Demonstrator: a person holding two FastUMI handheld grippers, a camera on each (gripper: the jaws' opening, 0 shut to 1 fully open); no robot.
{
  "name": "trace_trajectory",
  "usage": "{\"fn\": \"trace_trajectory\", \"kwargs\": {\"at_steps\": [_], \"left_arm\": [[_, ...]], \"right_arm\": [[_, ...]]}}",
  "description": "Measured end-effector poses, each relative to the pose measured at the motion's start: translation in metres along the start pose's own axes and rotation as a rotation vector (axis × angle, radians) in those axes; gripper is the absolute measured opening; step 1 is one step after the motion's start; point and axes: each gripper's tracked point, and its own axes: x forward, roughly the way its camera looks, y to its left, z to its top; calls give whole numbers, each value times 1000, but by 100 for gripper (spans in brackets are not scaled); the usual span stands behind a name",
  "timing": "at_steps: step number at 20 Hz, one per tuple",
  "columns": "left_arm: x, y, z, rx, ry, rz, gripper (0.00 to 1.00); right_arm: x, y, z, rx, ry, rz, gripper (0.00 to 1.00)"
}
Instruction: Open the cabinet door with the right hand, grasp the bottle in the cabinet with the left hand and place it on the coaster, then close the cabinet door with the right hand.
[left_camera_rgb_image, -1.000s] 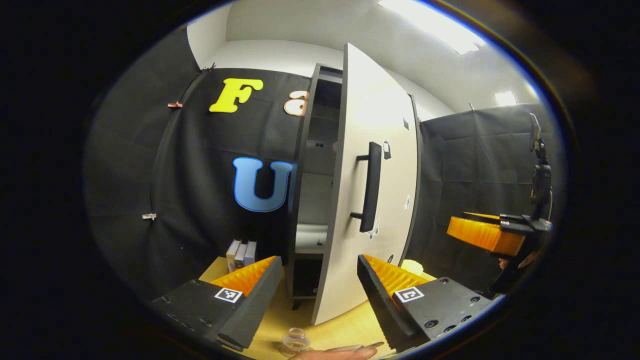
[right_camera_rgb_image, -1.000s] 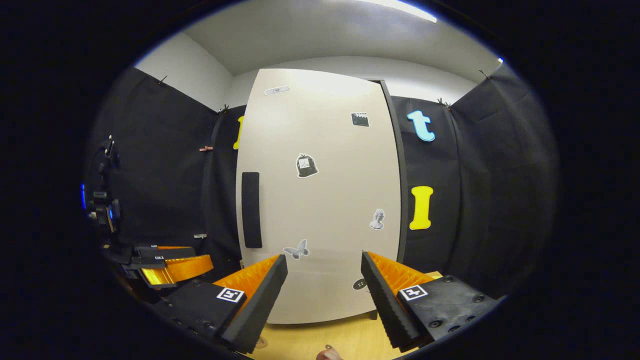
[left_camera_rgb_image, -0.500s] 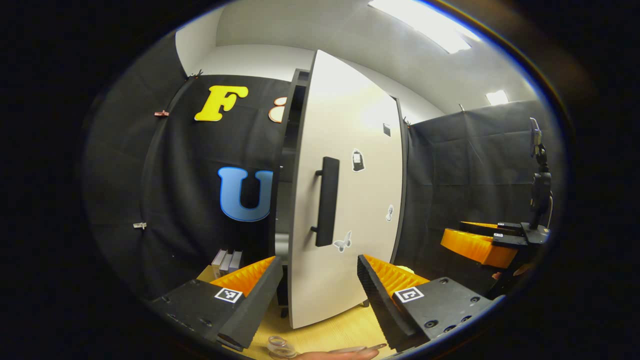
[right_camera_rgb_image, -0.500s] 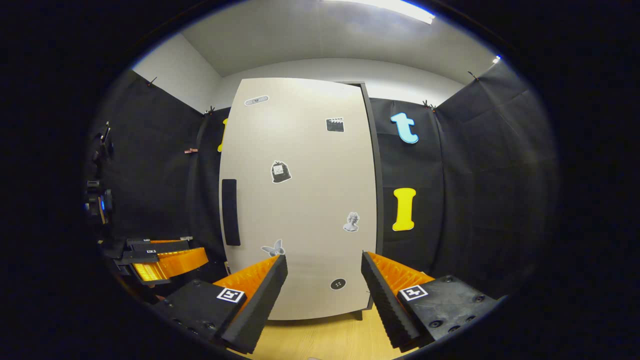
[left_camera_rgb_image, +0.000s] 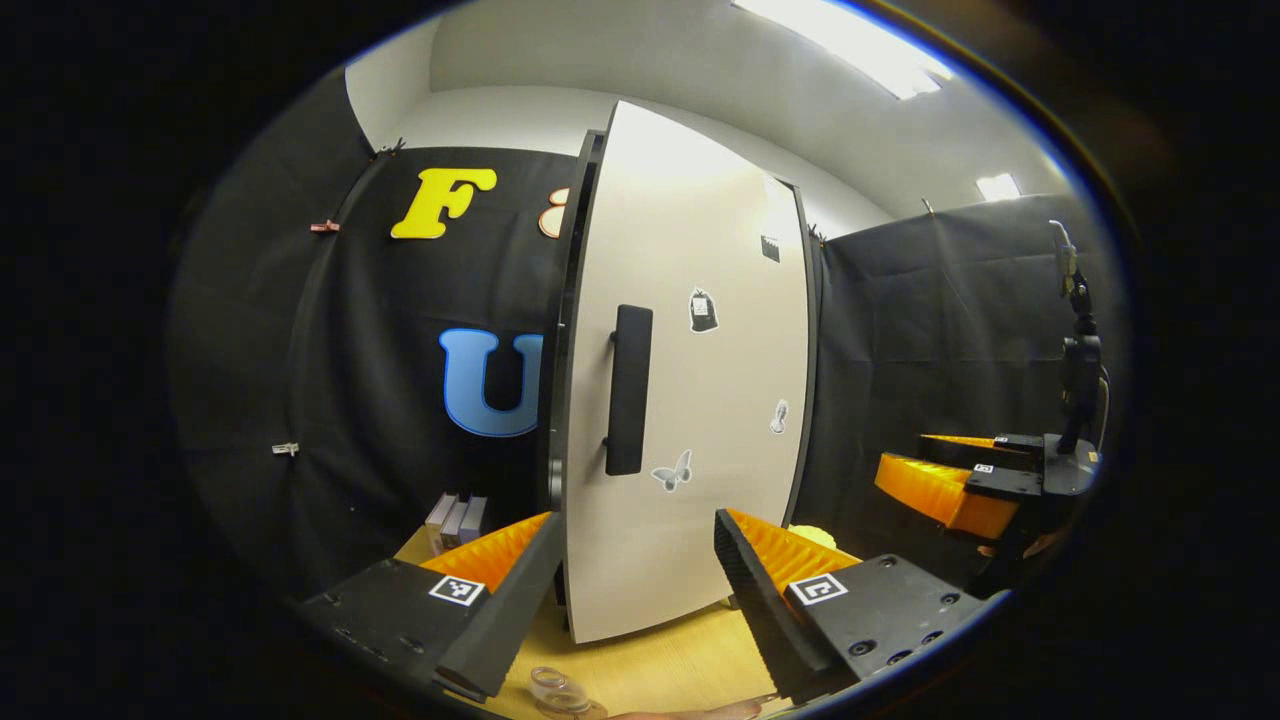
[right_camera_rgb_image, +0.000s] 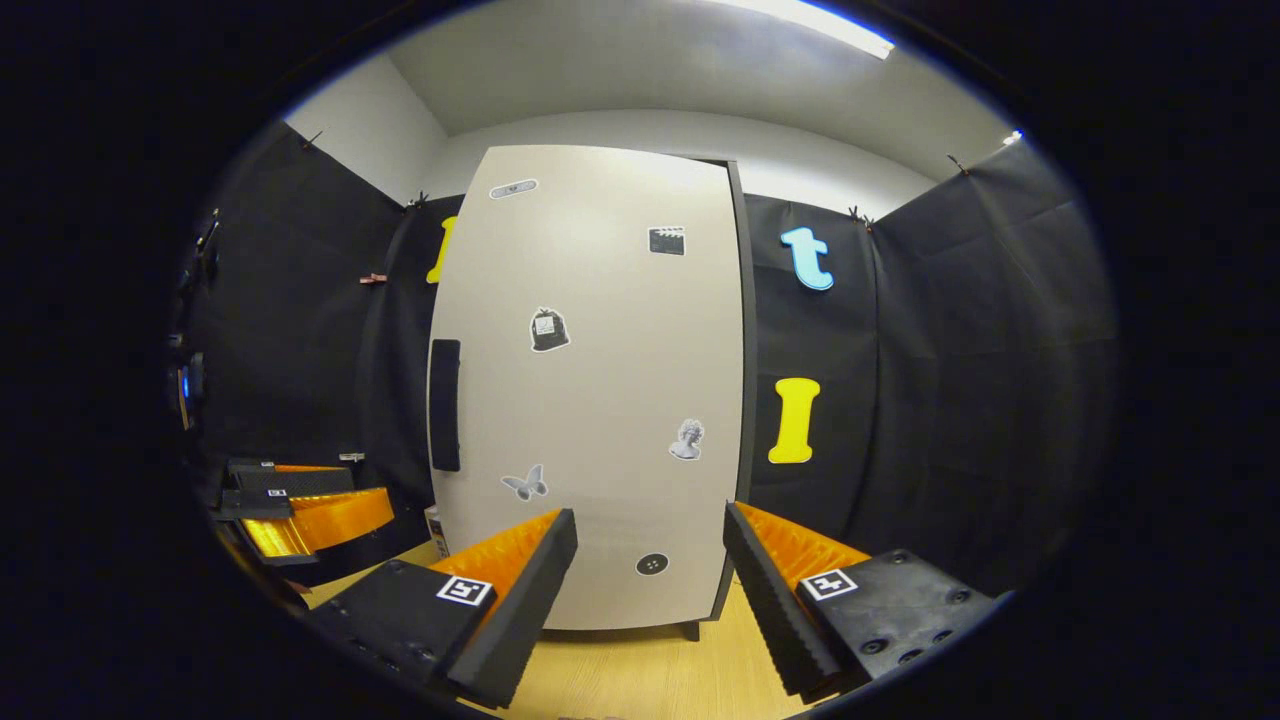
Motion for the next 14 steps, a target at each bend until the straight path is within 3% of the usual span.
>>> {"fn": "trace_trajectory", "kwargs": {"at_steps": [14], "left_arm": [[-1, -11, 0, 31, -4, -15, 94]], "right_arm": [[0, 5, 22, -13, -61, 26, 98]]}}
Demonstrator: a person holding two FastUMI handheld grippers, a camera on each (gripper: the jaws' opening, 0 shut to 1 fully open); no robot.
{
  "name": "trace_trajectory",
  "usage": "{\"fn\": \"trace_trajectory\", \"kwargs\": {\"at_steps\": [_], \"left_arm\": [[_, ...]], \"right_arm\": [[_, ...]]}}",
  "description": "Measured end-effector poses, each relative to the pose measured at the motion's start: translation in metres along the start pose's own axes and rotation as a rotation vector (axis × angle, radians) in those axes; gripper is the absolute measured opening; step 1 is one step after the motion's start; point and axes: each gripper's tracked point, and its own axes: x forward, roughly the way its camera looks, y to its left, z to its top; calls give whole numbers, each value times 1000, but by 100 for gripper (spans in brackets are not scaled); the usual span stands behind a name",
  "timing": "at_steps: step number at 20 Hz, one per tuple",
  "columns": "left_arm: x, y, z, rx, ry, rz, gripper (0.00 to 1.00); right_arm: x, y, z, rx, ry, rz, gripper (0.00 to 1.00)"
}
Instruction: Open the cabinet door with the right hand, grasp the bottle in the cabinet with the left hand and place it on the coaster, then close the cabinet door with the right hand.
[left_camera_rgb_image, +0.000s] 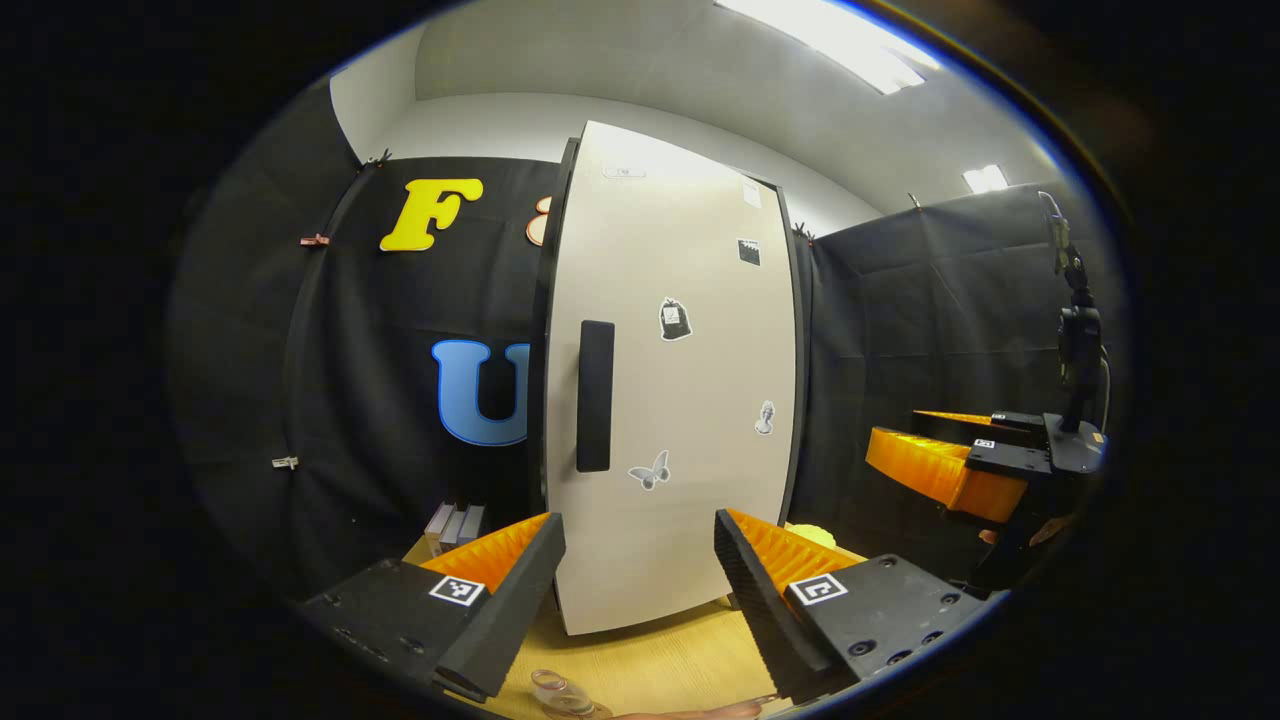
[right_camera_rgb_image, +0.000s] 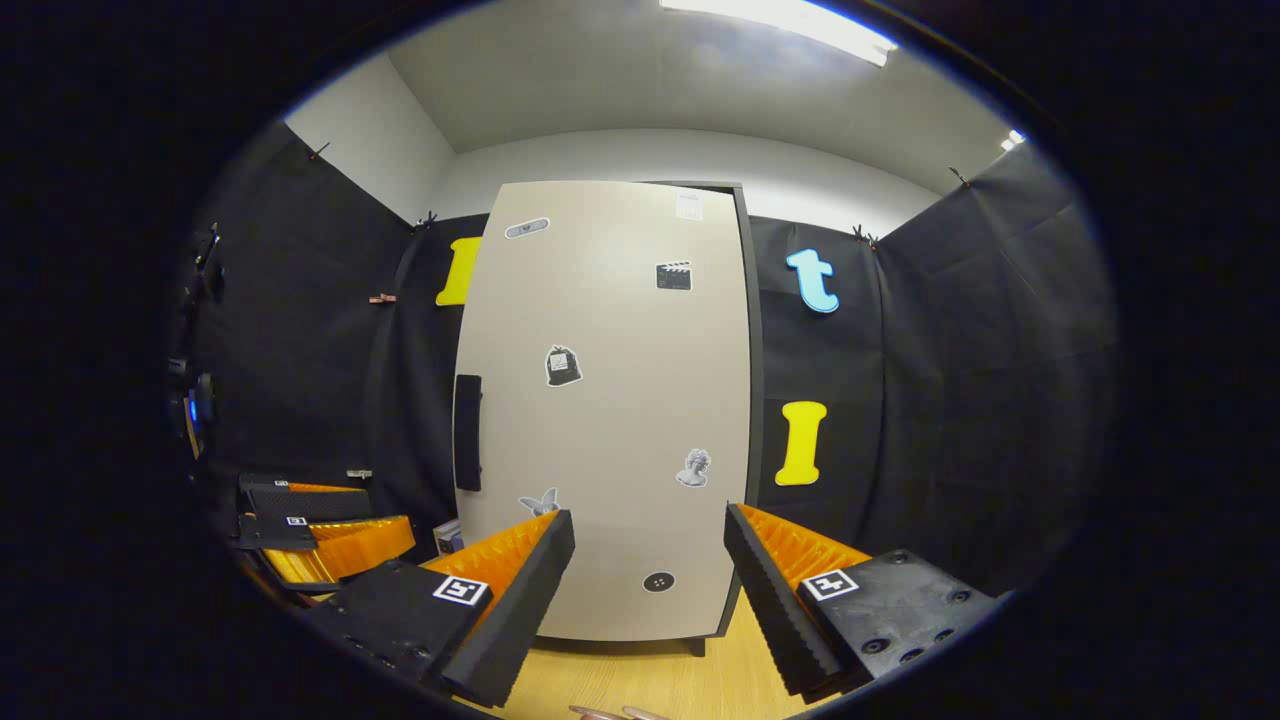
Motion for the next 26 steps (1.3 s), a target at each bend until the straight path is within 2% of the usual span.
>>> {"fn": "trace_trajectory", "kwargs": {"at_steps": [10, 26], "left_arm": [[0, -5, 2, 35, -12, -1, 95], [-4, -7, -2, 13, -12, -14, 95]], "right_arm": [[-2, 3, -4, -4, 28, 12, 98], [-5, 12, -5, -59, 39, 32, 98]]}}
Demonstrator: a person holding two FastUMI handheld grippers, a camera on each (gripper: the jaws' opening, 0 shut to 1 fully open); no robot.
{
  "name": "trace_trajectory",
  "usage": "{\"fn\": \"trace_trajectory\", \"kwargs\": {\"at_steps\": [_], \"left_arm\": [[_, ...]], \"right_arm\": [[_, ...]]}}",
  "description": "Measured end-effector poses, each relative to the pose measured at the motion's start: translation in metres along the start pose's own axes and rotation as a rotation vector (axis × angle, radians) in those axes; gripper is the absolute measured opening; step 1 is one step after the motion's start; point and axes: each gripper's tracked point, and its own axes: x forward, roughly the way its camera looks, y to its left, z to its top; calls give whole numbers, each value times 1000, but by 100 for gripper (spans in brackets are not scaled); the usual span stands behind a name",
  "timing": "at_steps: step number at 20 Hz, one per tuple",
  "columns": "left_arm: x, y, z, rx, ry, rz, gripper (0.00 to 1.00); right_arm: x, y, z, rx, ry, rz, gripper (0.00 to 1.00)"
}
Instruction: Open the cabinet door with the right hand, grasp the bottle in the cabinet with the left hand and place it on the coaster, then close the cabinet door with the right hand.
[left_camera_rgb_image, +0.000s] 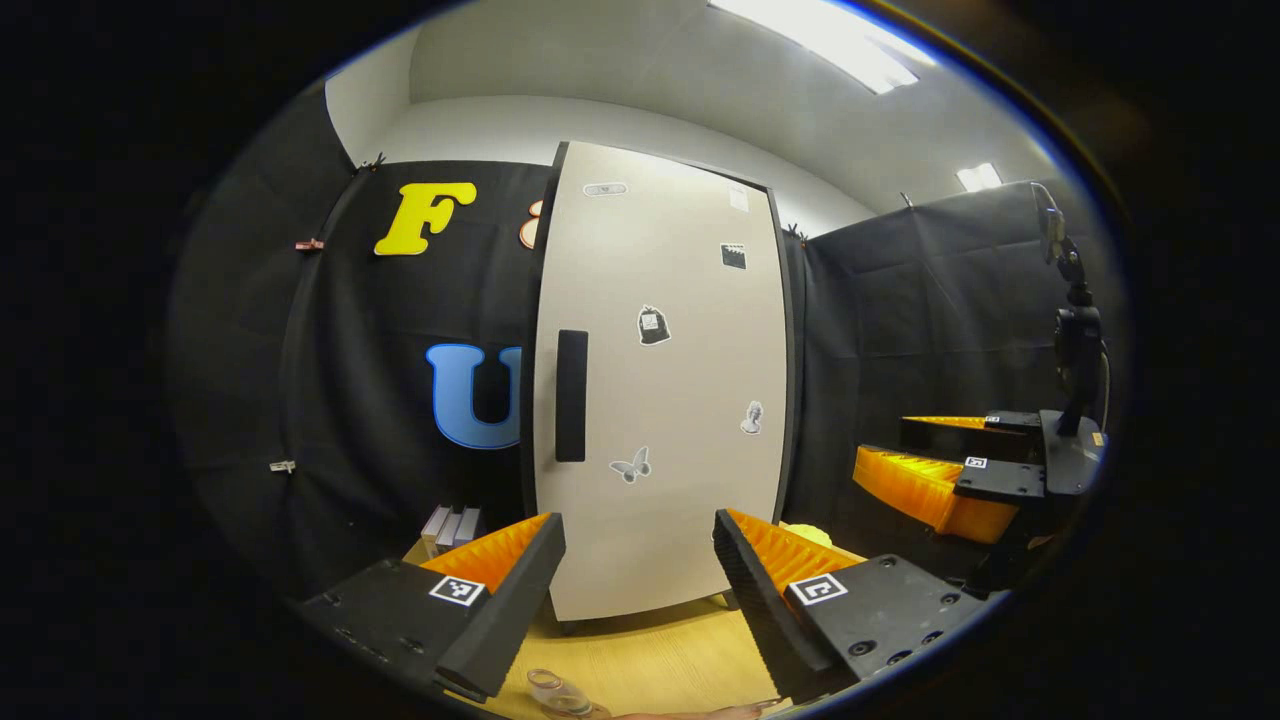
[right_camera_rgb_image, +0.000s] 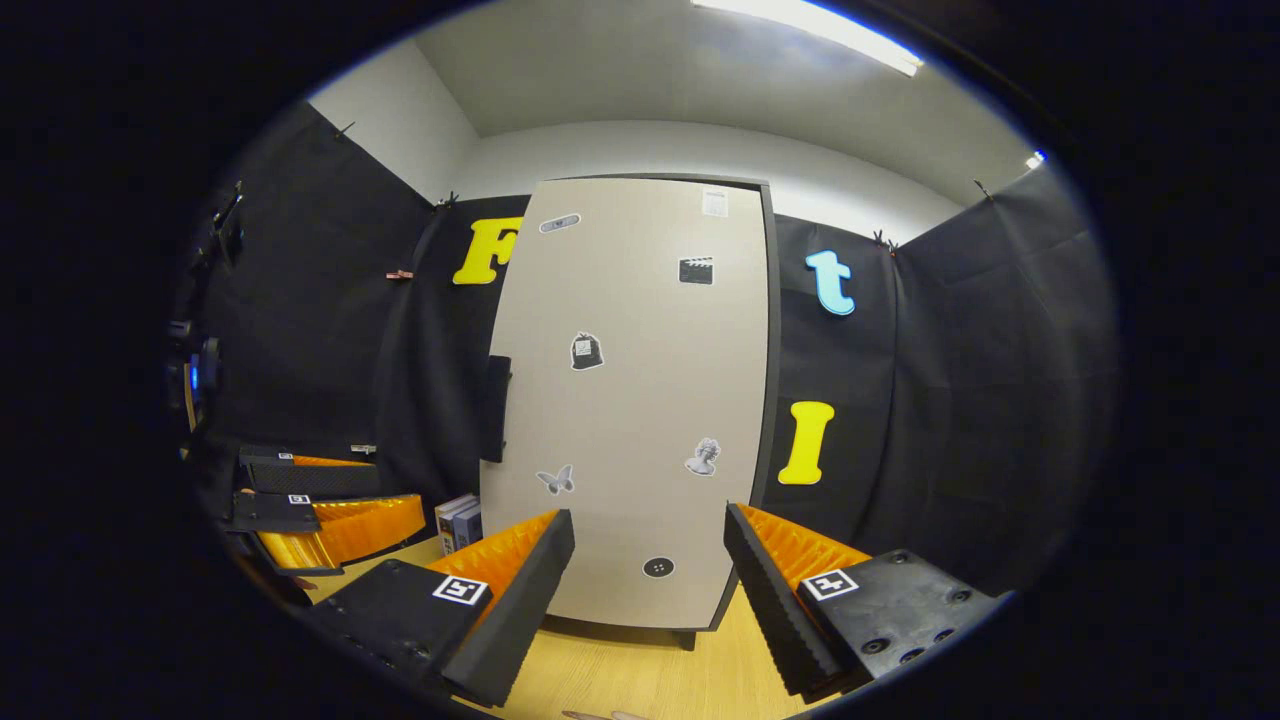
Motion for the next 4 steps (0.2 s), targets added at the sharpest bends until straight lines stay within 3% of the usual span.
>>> {"fn": "trace_trajectory", "kwargs": {"at_steps": [4], "left_arm": [[-1, 0, -1, 0, 0, -3, 95]], "right_arm": [[0, 3, -1, -7, 5, 1, 98]]}}
